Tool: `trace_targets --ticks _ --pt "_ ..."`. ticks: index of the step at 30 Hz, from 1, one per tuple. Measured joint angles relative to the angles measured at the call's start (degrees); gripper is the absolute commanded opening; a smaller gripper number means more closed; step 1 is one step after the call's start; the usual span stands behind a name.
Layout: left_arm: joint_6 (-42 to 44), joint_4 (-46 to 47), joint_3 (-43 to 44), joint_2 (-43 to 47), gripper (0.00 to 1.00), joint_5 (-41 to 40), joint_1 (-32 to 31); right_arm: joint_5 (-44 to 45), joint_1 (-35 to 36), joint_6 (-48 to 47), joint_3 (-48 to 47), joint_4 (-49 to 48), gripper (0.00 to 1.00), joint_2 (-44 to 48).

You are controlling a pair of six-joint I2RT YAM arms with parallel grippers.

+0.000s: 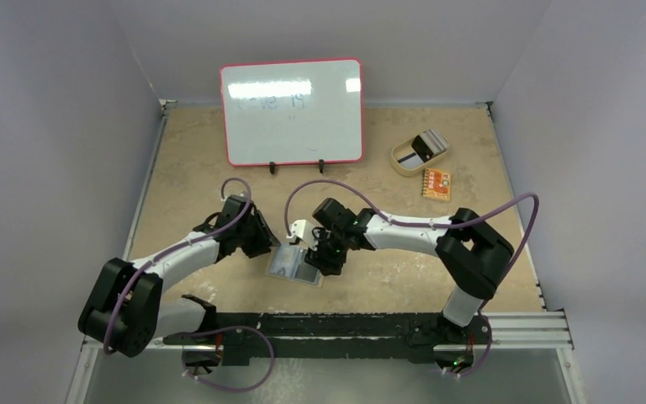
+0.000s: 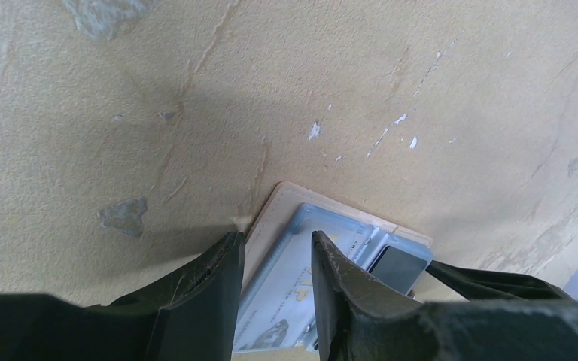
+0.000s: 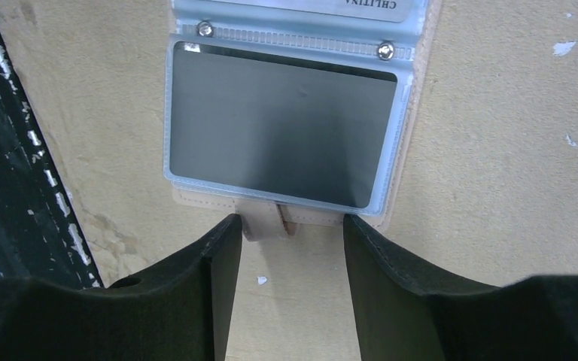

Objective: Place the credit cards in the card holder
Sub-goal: Adjust the card holder at the center of the board.

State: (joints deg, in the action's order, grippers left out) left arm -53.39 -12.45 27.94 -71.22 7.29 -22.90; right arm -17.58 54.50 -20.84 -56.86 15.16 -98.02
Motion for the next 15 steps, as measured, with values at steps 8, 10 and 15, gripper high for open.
trace_targets --ticks 8,10,15 --pt "0.0 0.5 0.0 -0.2 0.37 0.0 0.0 -1.4 1.6 -0.2 -1.3 2.7 0.55 -0.2" --pt "0.0 0.6 0.0 -0.2 0.37 0.0 0.0 -1.4 2.1 -0.1 -1.8 2.7 0.55 -0.6" --pt "0.0 0.7 0.0 -0.2 0.36 -0.2 0.0 -0.6 2.5 0.7 -3.4 3.4 0.50 -2.5"
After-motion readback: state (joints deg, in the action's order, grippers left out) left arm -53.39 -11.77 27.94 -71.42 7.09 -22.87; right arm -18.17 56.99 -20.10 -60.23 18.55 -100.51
